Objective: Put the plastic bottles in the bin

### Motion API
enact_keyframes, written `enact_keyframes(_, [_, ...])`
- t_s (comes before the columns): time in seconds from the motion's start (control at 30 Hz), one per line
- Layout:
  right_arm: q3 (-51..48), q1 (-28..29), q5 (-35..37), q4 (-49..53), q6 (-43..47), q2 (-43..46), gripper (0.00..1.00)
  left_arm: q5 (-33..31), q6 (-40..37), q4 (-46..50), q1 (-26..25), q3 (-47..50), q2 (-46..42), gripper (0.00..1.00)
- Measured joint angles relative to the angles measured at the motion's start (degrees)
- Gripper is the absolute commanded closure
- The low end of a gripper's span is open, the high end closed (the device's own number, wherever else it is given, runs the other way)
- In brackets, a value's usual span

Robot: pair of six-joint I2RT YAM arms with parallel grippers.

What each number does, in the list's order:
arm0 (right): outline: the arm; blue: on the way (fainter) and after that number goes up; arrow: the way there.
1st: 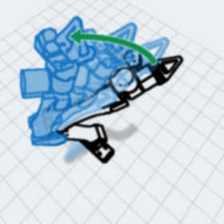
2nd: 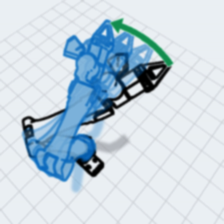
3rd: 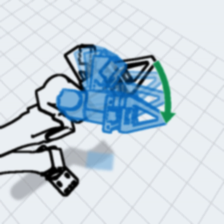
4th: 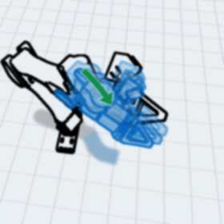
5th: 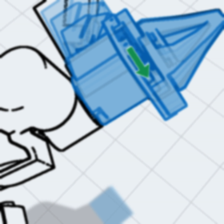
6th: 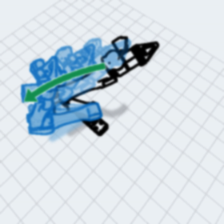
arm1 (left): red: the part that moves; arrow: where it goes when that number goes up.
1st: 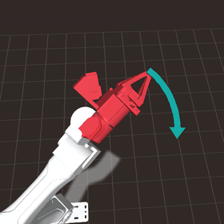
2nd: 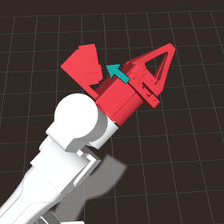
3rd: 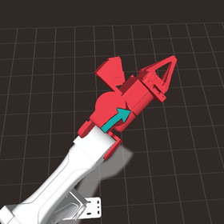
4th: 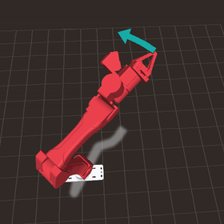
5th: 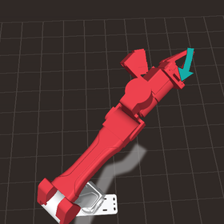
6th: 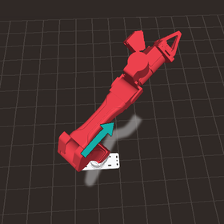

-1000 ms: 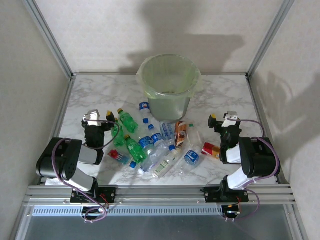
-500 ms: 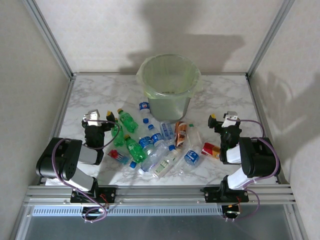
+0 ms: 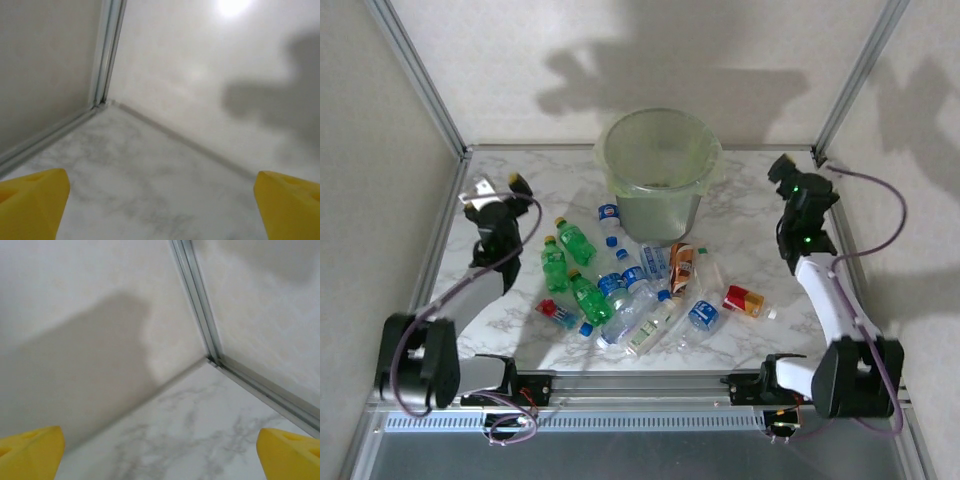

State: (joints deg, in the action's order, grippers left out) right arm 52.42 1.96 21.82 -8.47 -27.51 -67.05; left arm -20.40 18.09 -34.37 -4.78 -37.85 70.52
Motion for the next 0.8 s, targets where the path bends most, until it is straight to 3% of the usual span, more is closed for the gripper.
enact_keyframes(0.13, [1.81,1.9,-2.14,17.99,-5.9,3.02,0.14,1.57,11.15,11.67,-1.97,-2.86,-9.64,0.12])
enact_keyframes(0.2, [1.6,5.95,-1.77,27.06,-7.78,1.81,0.07,2.62,14.49,16.2,-5.75,-2.34,-11.96,0.13])
enact_keyframes(0.37, [0.55,18.67,-2.03,42.05,-9.33,2.47,0.06,6.36,20.44,26.16,-14.95,-0.04,-12.81,0.16])
enact_keyframes(0.6, [0.7,23.61,-4.17,54.21,-14.1,-2.14,0.07,10.38,25.68,31.39,-16.9,1.29,-12.98,0.16])
enact_keyframes(0.8, [0.96,31.71,-4.35,63.54,-25.46,-1.36,0.07,11.3,26.88,31.98,-16.94,1.29,-13.38,0.16])
